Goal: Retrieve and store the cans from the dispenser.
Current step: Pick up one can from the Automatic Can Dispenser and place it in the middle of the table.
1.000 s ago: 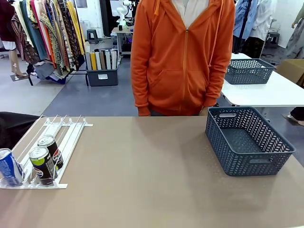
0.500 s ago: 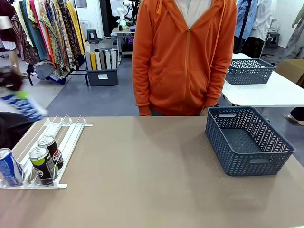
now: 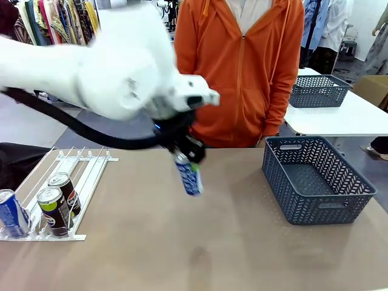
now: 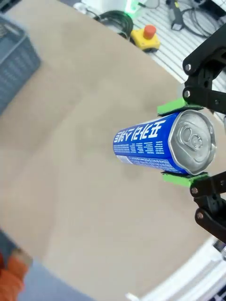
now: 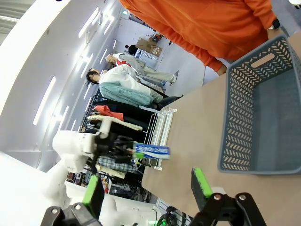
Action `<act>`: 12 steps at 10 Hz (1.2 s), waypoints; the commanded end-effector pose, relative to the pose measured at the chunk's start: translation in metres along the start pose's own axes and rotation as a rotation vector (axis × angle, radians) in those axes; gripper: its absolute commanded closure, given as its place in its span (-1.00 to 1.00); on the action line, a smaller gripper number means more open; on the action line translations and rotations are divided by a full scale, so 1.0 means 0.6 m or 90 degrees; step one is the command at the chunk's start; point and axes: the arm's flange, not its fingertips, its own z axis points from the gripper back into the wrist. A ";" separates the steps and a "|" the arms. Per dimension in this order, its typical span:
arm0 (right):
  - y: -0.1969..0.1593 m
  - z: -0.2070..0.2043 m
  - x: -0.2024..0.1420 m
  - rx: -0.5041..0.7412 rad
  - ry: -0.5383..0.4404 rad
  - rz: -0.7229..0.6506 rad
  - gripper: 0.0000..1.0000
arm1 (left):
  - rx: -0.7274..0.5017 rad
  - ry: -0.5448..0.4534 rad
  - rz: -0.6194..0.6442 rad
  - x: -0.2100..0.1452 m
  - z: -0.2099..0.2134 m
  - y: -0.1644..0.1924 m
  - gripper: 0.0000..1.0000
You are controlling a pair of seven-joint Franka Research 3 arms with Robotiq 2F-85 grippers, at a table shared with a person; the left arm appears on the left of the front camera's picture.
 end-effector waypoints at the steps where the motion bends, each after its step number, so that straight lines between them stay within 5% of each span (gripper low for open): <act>1: 0.005 -0.003 0.006 0.014 -0.013 0.005 -1.00 | 0.029 0.027 -0.061 0.053 -0.069 -0.029 1.00; 4: 0.005 -0.003 0.006 0.014 -0.013 0.005 -1.00 | 0.035 0.075 -0.072 0.065 -0.157 -0.033 1.00; 8: 0.005 -0.003 0.006 0.014 -0.013 0.005 -1.00 | 0.063 0.090 -0.059 0.065 -0.176 -0.028 1.00; 9: 0.005 -0.003 0.006 0.014 -0.013 0.005 -1.00 | 0.056 0.097 -0.057 0.066 -0.179 -0.025 0.86; 10: 0.005 -0.003 0.006 0.014 -0.013 0.005 -1.00 | 0.059 0.100 -0.055 0.064 -0.178 -0.027 -0.26; 11: 0.005 -0.003 0.006 0.014 -0.013 0.005 -1.00 | 0.068 0.093 -0.057 0.063 -0.176 -0.027 -1.00; 12: 0.005 -0.003 0.006 0.014 -0.013 0.005 -1.00 | 0.064 0.086 -0.056 0.061 -0.169 -0.026 -1.00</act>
